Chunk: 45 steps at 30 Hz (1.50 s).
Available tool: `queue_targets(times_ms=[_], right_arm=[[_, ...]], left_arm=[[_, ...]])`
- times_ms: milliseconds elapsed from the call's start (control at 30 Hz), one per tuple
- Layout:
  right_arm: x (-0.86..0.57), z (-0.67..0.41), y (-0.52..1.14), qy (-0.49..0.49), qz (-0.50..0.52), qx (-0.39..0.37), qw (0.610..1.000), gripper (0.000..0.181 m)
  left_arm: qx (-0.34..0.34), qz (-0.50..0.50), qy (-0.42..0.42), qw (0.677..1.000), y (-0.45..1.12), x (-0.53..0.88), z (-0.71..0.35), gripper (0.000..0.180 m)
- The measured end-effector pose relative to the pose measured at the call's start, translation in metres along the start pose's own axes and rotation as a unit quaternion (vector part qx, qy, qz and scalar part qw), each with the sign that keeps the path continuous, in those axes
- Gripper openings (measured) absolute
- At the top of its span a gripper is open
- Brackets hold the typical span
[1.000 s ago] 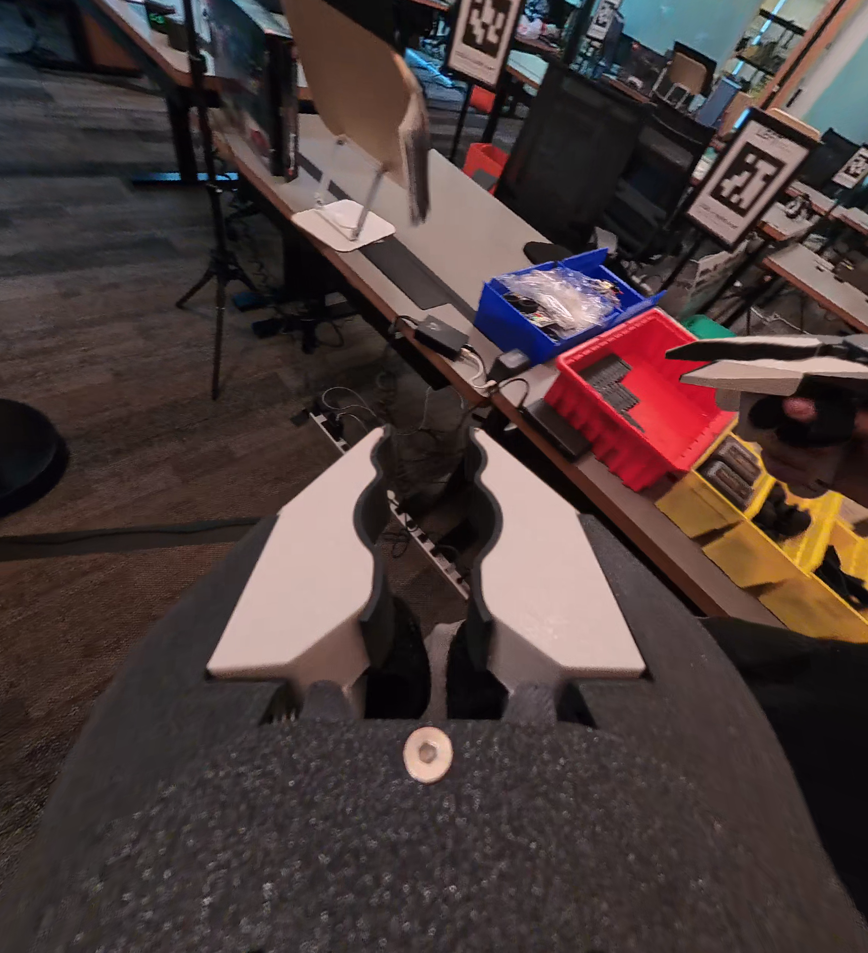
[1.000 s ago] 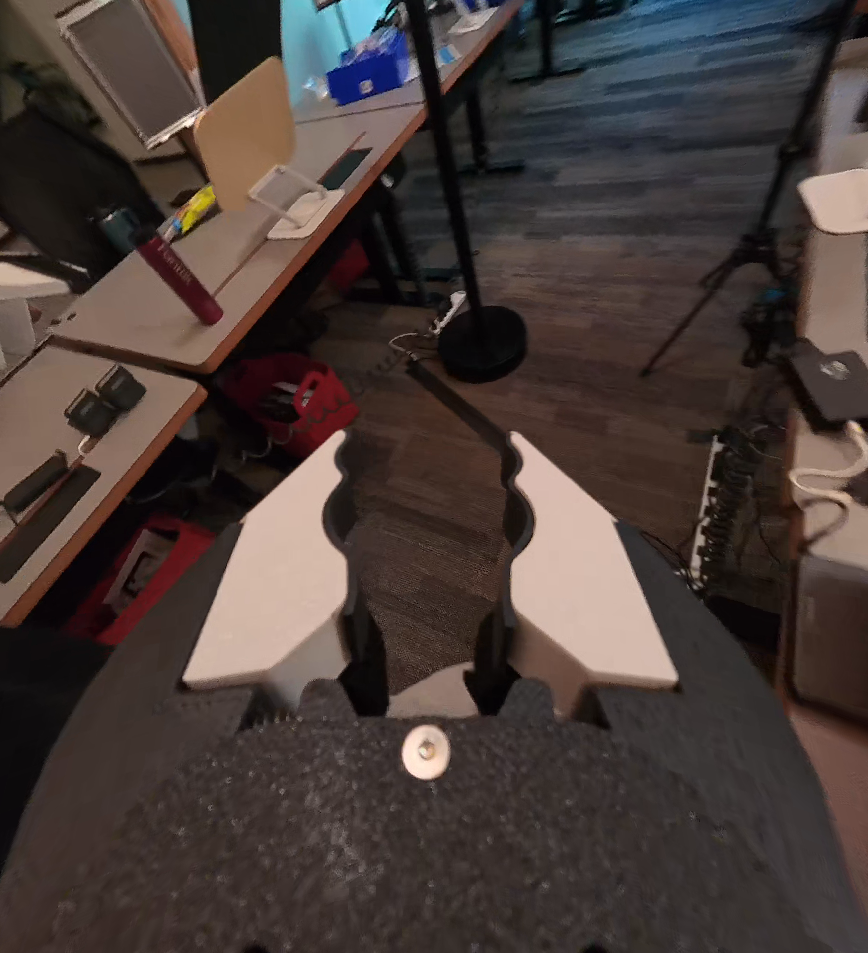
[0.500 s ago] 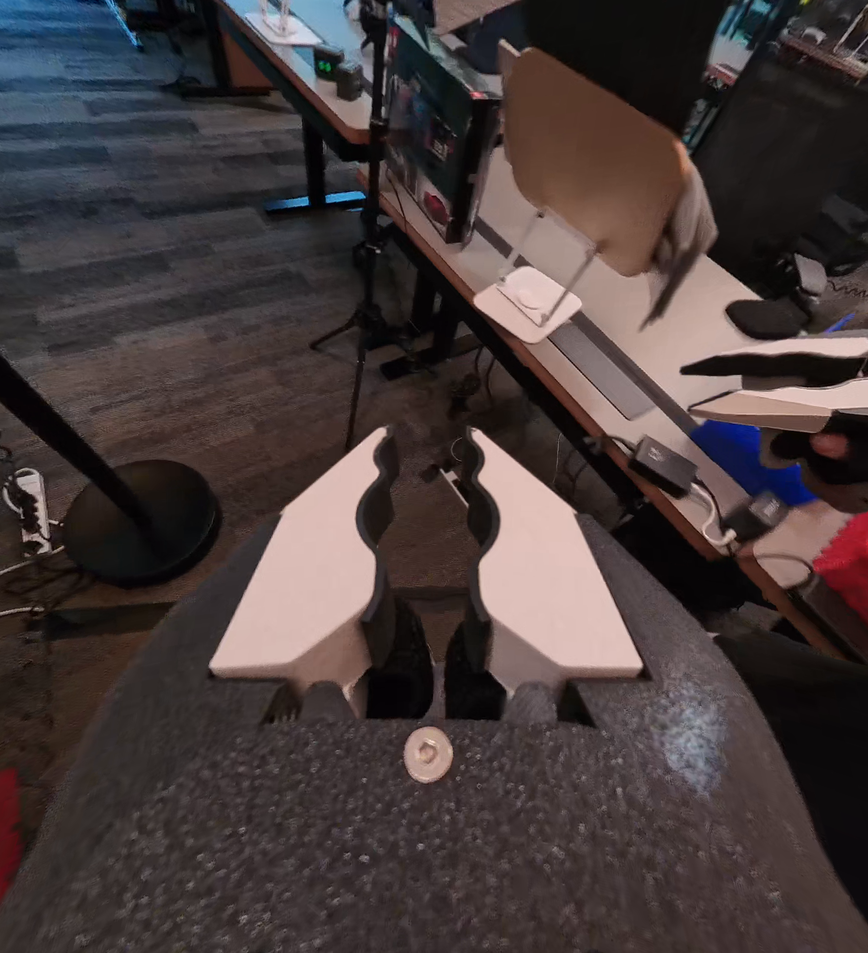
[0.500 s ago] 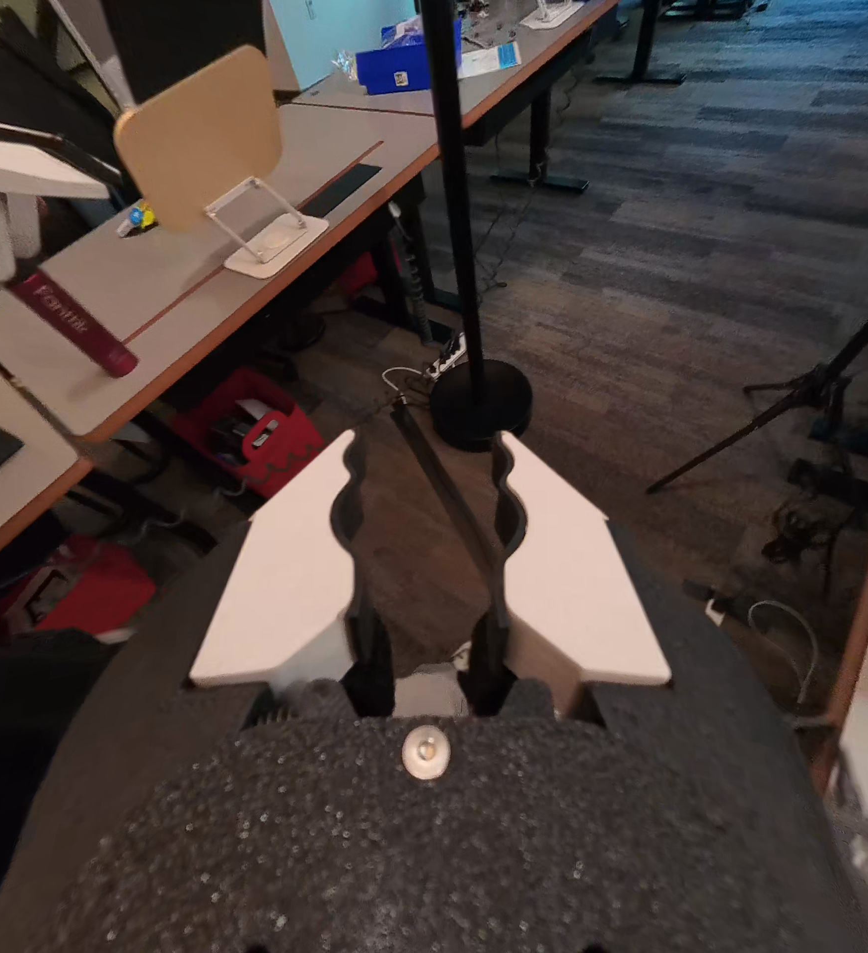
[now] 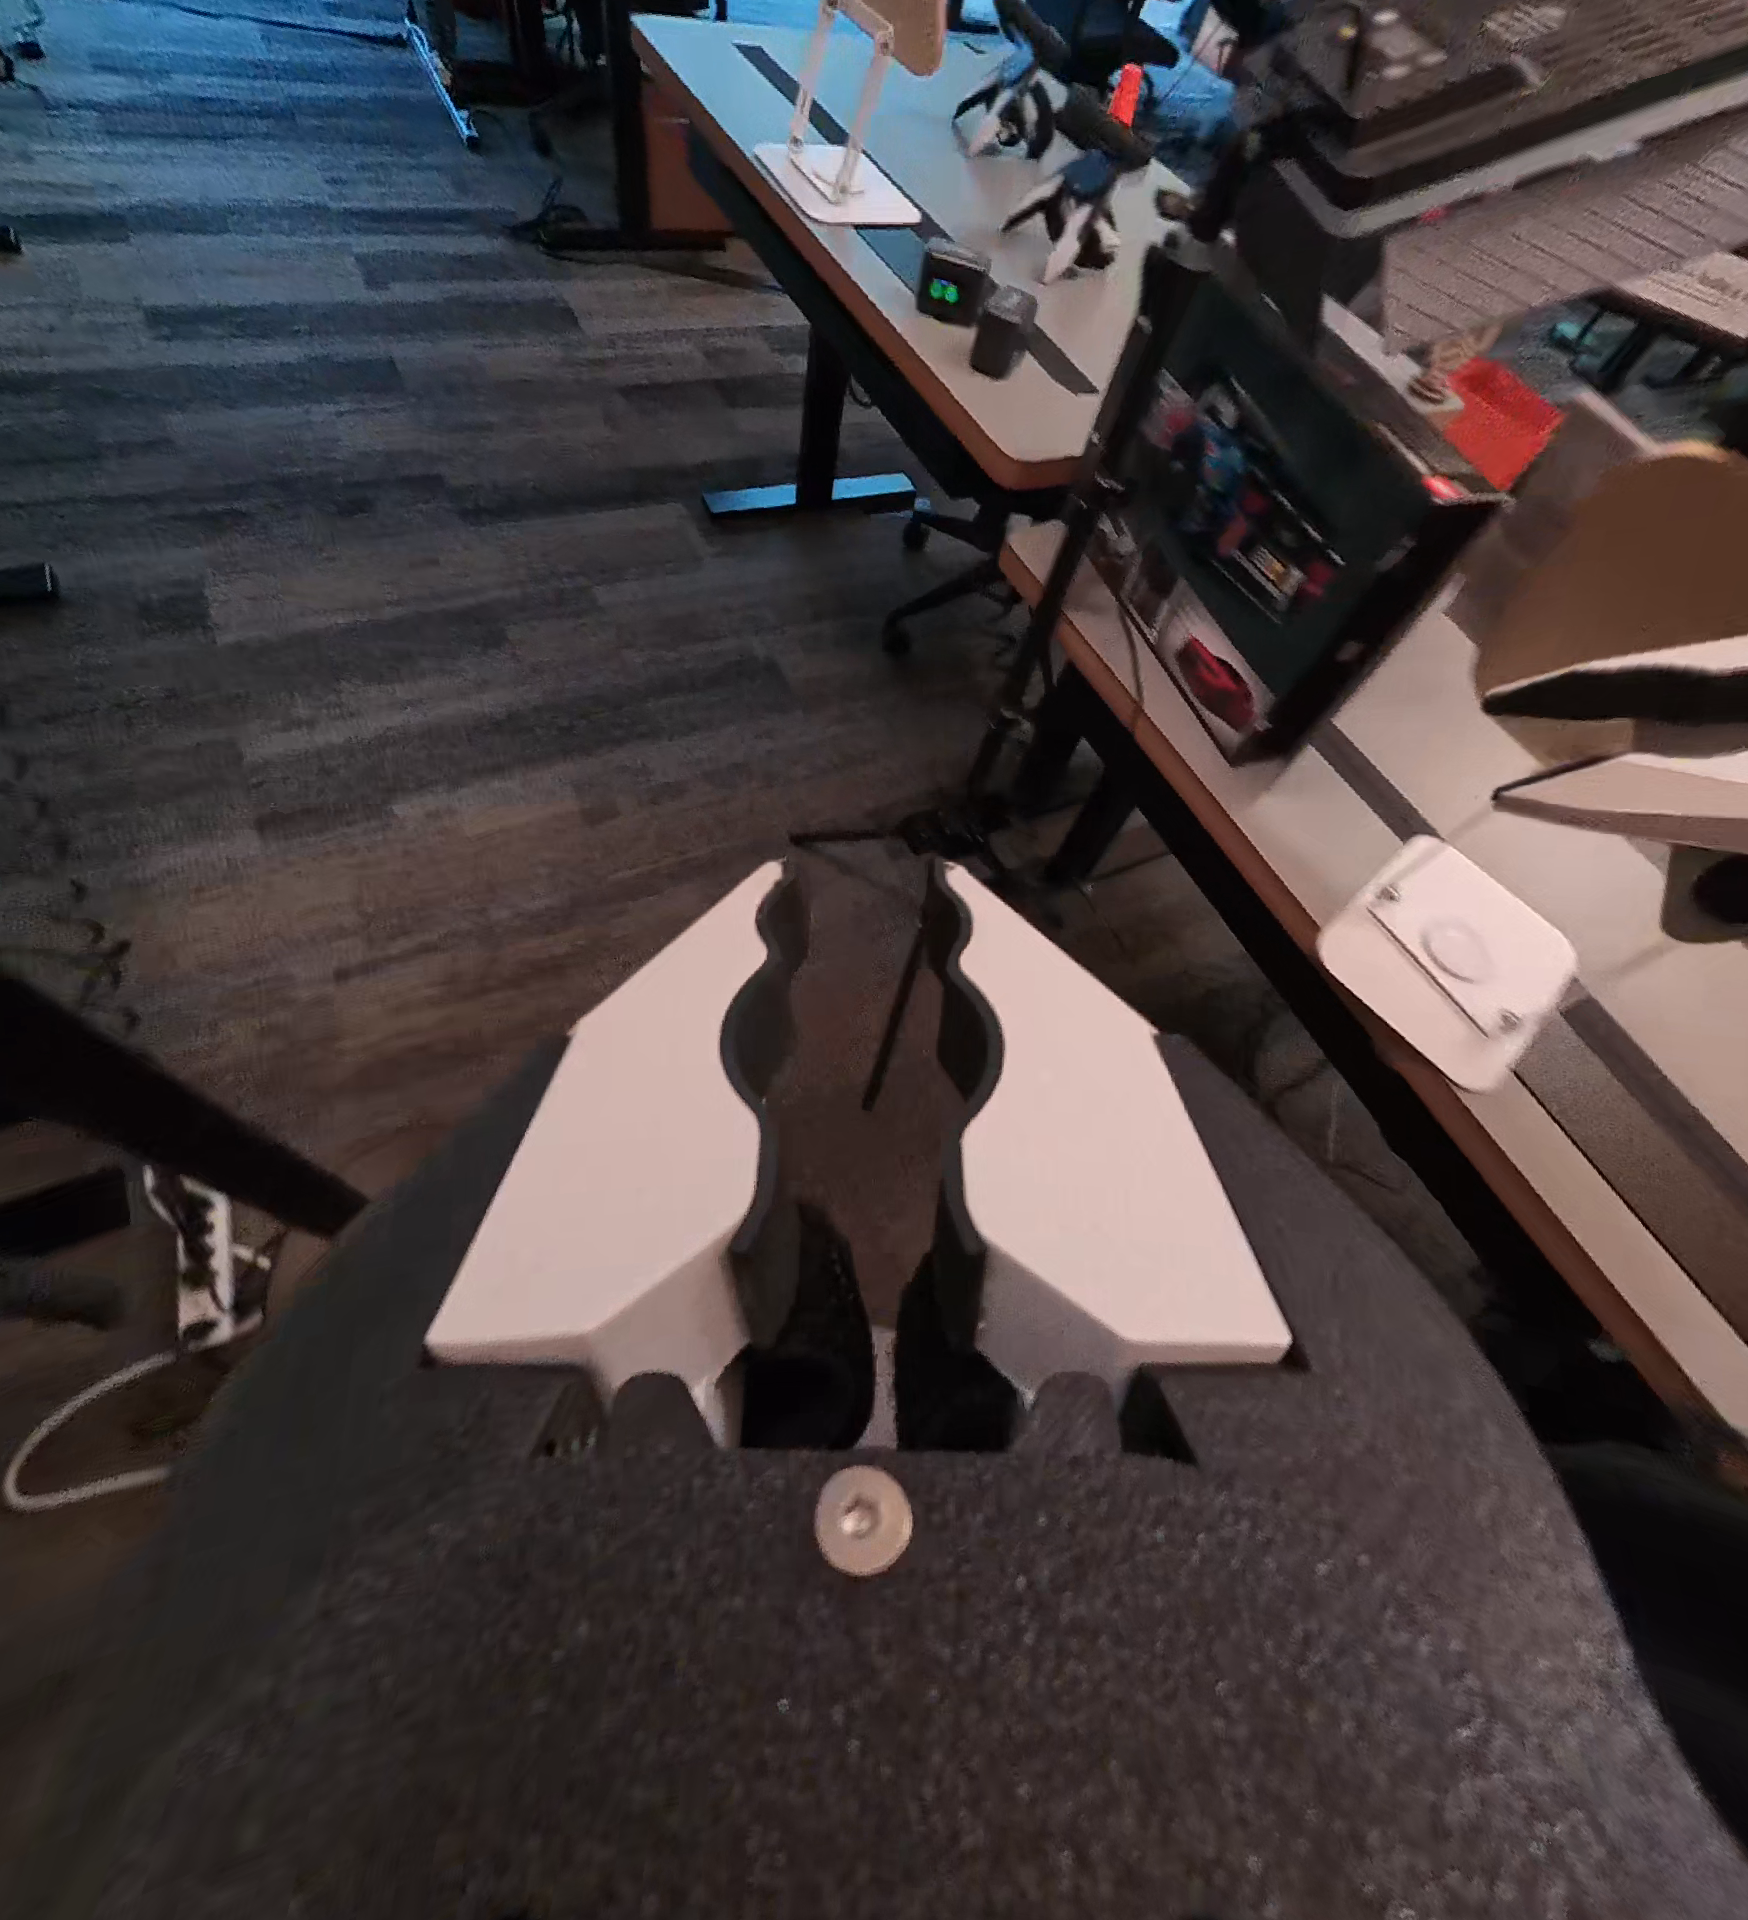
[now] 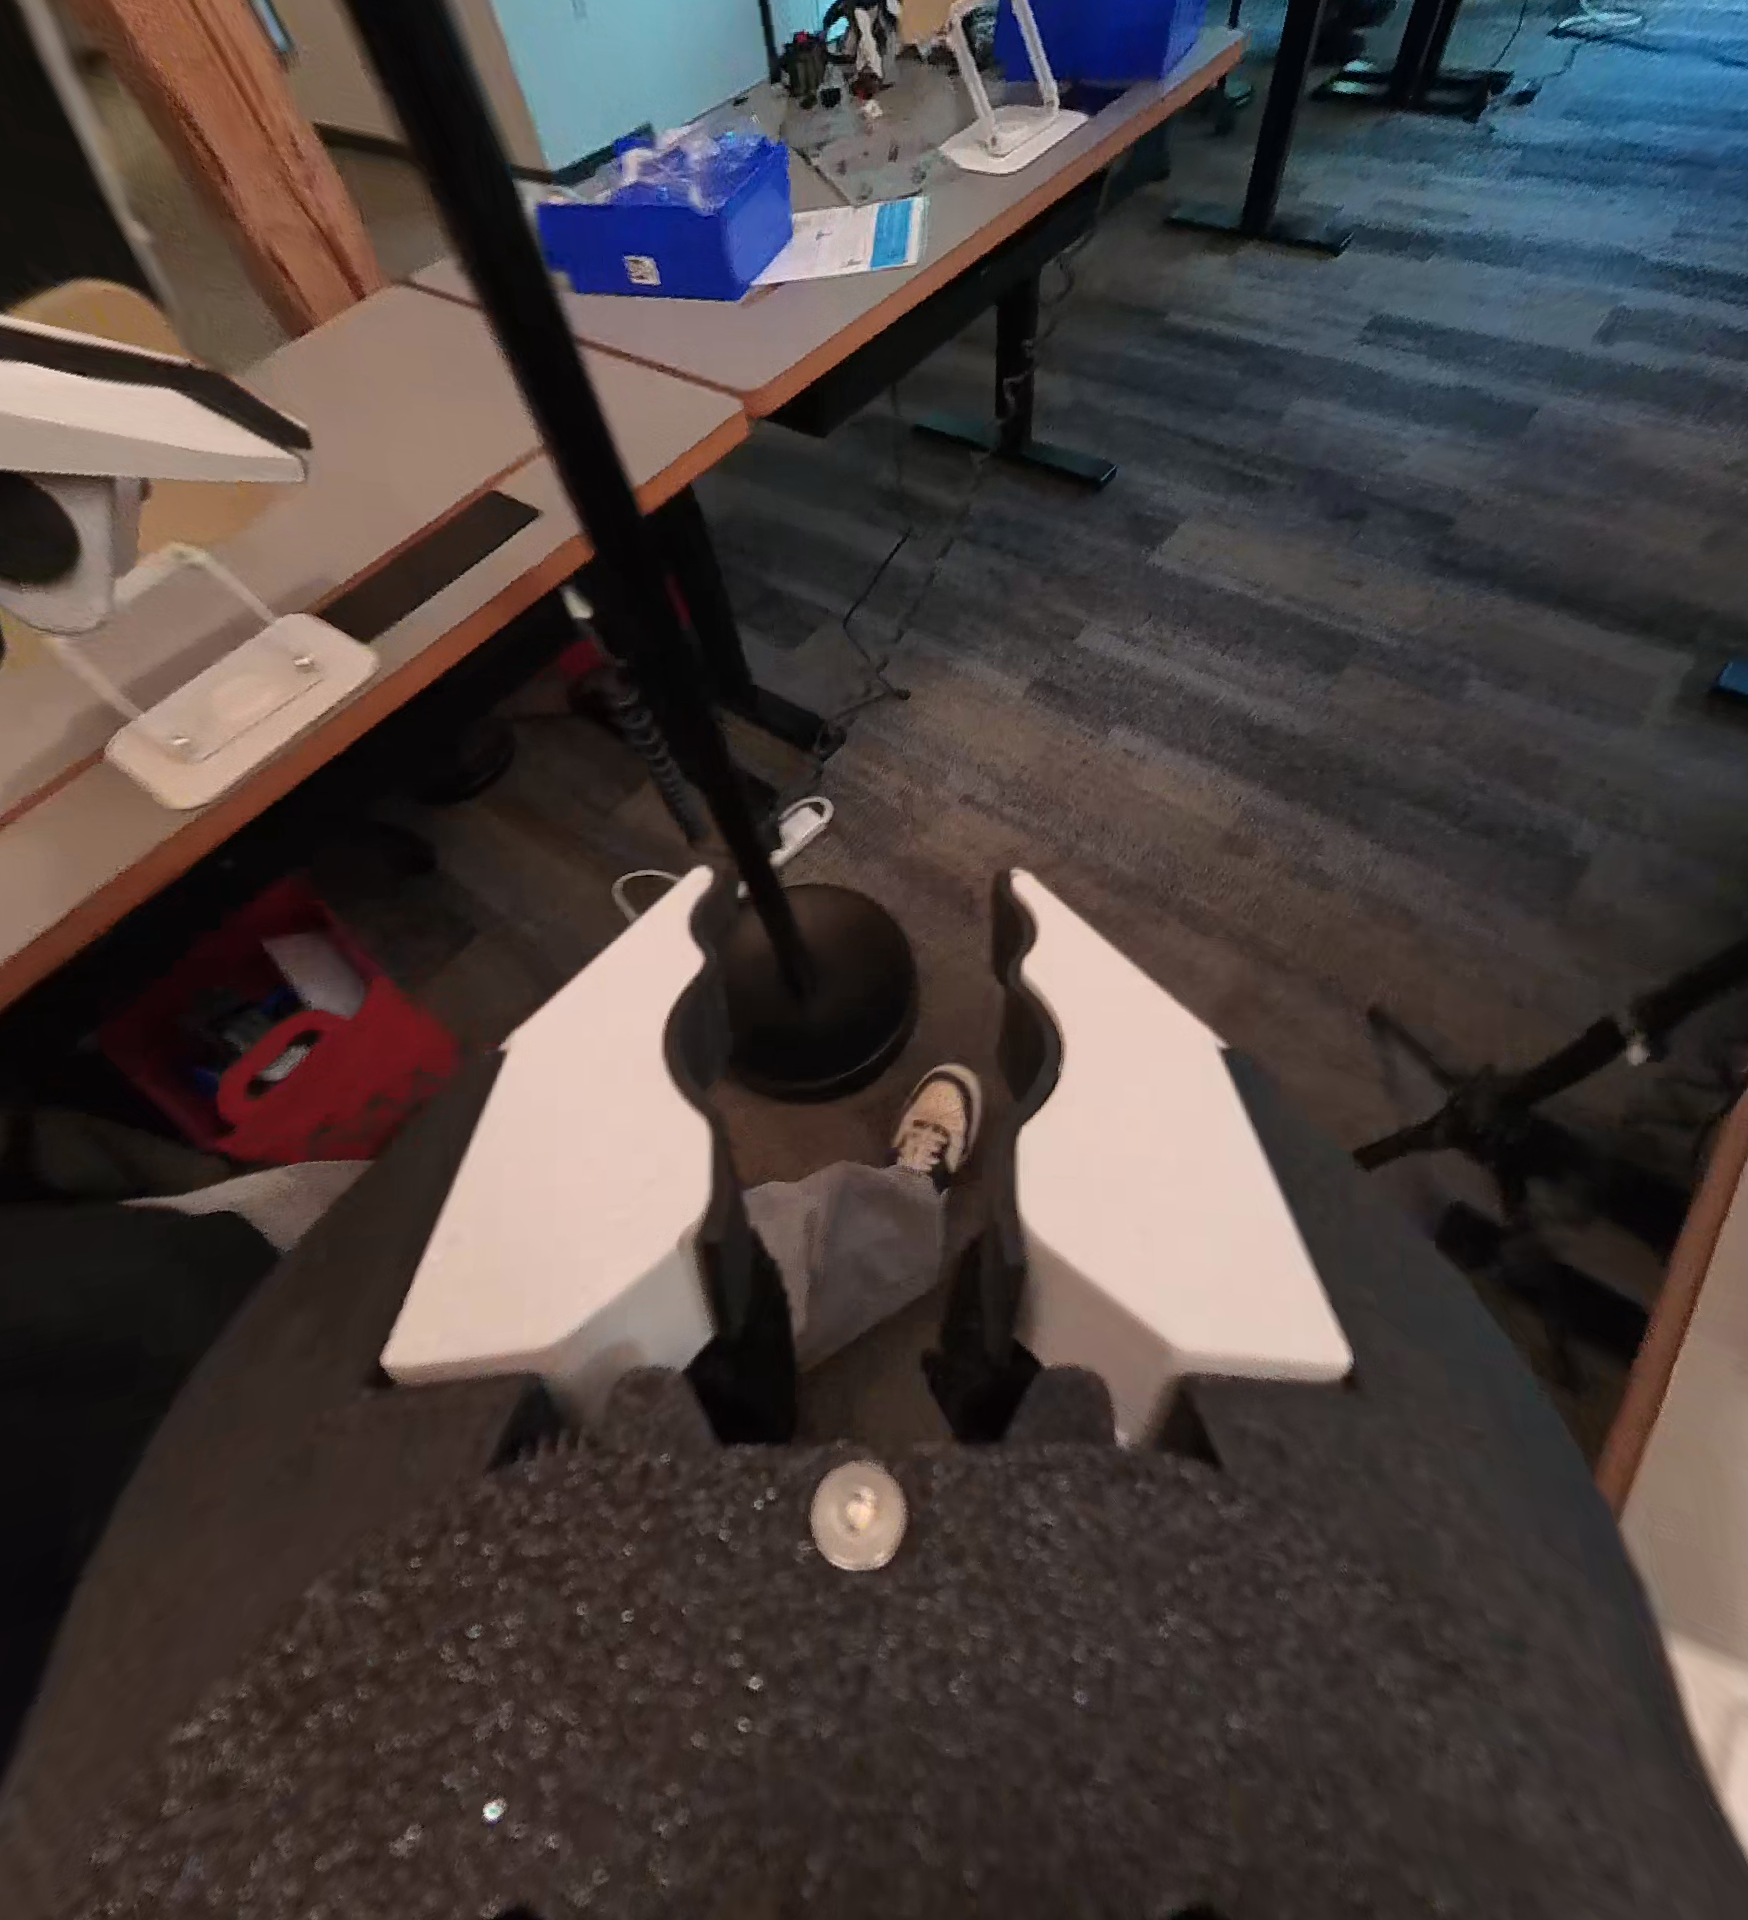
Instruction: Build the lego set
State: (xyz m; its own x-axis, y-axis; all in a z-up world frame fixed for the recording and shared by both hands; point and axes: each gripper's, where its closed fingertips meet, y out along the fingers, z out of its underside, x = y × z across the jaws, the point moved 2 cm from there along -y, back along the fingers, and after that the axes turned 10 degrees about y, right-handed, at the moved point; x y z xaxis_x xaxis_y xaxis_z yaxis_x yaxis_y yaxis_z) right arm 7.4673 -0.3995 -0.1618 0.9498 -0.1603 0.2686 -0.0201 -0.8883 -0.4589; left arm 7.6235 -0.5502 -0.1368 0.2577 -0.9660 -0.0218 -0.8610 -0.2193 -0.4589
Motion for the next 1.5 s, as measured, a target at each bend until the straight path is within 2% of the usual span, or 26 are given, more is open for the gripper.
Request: queue_targets(times_ms=[100, 233, 400, 700, 967, 1167, 1333, 1500], right_arm=[[-0.053, -0.048, 0.076, -0.016, 0.017, 0.002, 1.0, 0.048], [-0.116, -0.132, 0.166, 0.026, 0.001, 0.01, 1.0, 0.047], [-0.197, -0.23, 0.259, 0.019, 0.021, 0.013, 1.0, 0.047], [-0.37, -0.354, 0.453, 0.064, 0.043, -0.018, 0.997, 0.047], [-0.56, -0.492, 0.627, 0.076, 0.054, -0.008, 0.996, 0.047], [-0.678, -0.625, 0.734, 0.056, 0.051, -0.006, 0.997, 0.047], [-0.766, -0.712, 0.828, 0.042, 0.054, -0.022, 0.997, 0.046], [-0.864, -0.778, 0.934, 0.05, 0.082, -0.024, 0.995, 0.046]], left_arm=[[0.0, 0.0, 0.016, 1.0, 0.092, 0.059, -0.034, 0.02], [0.006, -0.005, 0.034, 0.999, 0.189, 0.136, -0.098, 0.019], [0.008, 0.006, 0.044, 0.999, 0.293, 0.22, -0.182, 0.019], [0.005, -0.008, 0.04, 0.999, 0.502, 0.365, -0.274, 0.019], [0.063, 0.004, 0.066, 0.996, 0.745, 0.506, -0.37, 0.018], [0.049, -0.009, 0.073, 0.996, 0.888, 0.604, -0.48, 0.017], [0.038, 0.015, 0.051, 0.998, 1.025, 0.677, -0.538, 0.017], [0.028, 0.043, 0.077, 0.996, 1.176, 0.758, -0.602, 0.016]])
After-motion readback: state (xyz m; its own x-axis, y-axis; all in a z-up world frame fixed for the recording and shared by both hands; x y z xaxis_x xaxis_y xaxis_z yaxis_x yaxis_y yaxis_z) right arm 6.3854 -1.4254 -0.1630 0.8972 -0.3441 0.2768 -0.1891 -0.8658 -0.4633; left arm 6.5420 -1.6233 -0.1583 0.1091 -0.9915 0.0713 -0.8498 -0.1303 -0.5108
